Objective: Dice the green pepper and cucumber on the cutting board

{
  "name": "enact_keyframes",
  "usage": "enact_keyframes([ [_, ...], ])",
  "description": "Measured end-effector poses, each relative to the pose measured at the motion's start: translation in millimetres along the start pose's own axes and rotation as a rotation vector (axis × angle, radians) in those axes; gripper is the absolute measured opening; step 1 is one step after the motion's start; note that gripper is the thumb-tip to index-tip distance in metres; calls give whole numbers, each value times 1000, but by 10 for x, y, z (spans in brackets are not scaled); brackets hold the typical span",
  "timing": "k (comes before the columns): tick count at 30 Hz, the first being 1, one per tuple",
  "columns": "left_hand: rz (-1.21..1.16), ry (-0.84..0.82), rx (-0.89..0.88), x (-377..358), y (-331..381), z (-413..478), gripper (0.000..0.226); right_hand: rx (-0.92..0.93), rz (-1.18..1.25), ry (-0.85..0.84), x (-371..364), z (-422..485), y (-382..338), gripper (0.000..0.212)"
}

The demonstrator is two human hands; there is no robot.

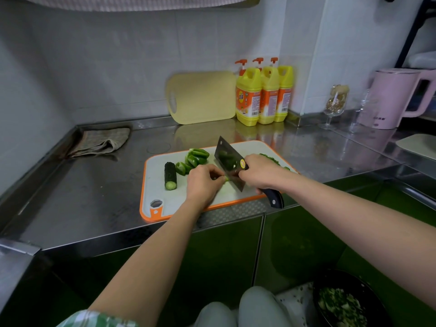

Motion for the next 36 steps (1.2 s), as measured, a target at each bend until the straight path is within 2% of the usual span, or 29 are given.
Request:
enact_keyframes([
  [10,15,-1,-3,-2,-3,9,4,4,-31,-43,-109,42,-8,11],
  [18,7,16,5,3,-3,-7,4,-24,58,102,-208,121,56,10],
  [20,-1,23,18,3,-5,-8,5,-11,61,86,-150,91,47,14],
  [26,16,29,29,14,14,-16,5,18,-24,3,-107,14,-23,10],
  [36,14,21,30,-6,-14,-4,3,-13,8,-40,-170,46,-20,12],
])
Point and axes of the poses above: each hand's wrist, its own z-axis towards the middle knuckle, its own x-axis out of the back of the hand, y = z × x, the point moved 1 cm from there along z, towards the middle knuckle, and after that the axes turned 14 degrees about y, right-handed, at the moved point
